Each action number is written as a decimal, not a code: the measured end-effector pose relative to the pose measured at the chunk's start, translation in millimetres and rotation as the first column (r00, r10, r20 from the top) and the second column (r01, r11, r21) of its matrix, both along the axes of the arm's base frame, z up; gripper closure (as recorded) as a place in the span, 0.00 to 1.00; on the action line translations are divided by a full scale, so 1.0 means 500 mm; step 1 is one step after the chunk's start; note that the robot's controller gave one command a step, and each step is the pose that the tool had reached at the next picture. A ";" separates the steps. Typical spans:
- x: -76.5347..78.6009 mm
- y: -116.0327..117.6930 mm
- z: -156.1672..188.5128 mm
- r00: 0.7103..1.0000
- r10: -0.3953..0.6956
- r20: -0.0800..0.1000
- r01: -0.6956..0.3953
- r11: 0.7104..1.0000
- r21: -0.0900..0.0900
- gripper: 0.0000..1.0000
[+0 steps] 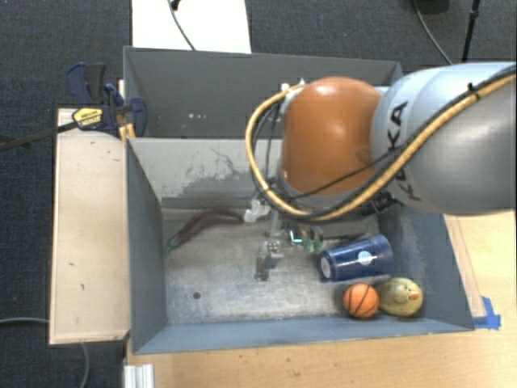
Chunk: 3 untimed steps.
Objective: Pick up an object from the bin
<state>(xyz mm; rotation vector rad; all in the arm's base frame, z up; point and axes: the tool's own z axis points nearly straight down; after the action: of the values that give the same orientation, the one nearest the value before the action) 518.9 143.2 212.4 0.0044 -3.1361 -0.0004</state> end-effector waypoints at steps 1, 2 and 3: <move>0.004 -0.001 0.008 1.000 -0.004 0.008 0.004 1.000 0.001 0.00; 0.085 0.019 -0.007 1.000 0.009 0.010 -0.009 1.000 0.001 0.00; 0.139 0.059 -0.061 1.000 0.010 0.014 -0.010 1.000 0.002 0.00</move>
Offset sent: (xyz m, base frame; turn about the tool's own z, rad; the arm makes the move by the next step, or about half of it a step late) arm 0.0690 0.0166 -0.0120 -0.0185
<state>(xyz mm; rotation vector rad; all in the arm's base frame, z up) 588.4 172.6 181.8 0.0200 -3.1496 -0.0040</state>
